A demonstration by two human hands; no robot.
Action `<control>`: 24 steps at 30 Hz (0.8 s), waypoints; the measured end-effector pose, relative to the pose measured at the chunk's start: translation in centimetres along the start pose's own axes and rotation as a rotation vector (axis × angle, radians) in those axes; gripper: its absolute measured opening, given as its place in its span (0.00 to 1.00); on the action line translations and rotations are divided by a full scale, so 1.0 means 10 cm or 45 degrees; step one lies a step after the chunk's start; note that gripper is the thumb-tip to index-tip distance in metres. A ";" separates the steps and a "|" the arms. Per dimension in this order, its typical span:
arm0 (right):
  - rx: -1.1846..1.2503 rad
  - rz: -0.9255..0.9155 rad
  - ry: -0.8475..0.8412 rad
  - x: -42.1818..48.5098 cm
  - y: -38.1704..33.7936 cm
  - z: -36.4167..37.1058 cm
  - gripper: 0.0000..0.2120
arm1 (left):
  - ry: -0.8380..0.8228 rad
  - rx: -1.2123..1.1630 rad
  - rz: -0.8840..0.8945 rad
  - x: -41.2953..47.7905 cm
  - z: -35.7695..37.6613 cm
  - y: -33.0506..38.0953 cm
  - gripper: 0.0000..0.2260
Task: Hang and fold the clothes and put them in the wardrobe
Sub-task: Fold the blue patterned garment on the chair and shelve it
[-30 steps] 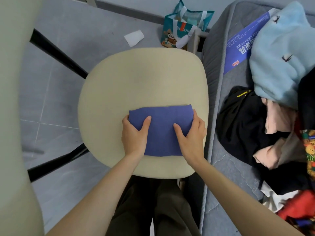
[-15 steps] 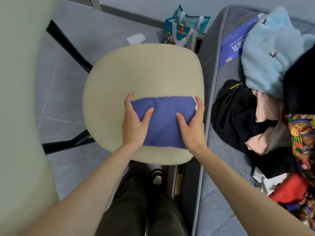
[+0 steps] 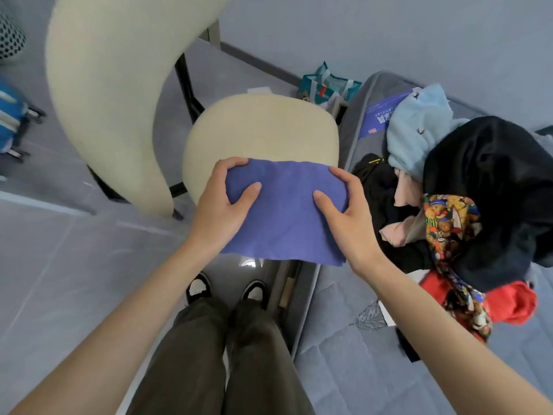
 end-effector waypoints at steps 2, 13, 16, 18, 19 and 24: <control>-0.003 -0.045 -0.037 -0.17 -0.34 0.05 0.20 | 0.043 -0.038 -0.001 -0.19 -0.28 0.18 0.14; 0.047 -0.203 -0.351 -1.24 -1.65 1.27 0.19 | 0.300 -0.011 -0.058 -1.43 -2.29 0.37 0.12; 0.088 -0.237 -0.480 -1.61 -1.94 1.93 0.18 | 0.430 0.010 -0.097 -1.86 -2.98 0.16 0.14; 0.116 -0.255 -0.581 -1.91 -2.14 2.41 0.19 | 0.517 0.036 -0.114 -2.19 -3.48 0.03 0.15; 0.127 -0.272 -0.628 -2.06 -2.25 2.64 0.19 | 0.562 0.052 -0.121 -2.36 -3.74 -0.03 0.14; 0.203 -0.356 -0.897 -2.85 -2.88 3.81 0.16 | 0.797 0.126 -0.190 -3.18 -5.08 -0.26 0.13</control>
Point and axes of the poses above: each hand's wrist, its own x-axis towards the middle knuckle, its own z-axis out of the palm, y = z × x, the point moved 6 cm from there along x, towards the middle knuckle, and after that the axes turned 13 degrees about x, right-handed, at the moved point
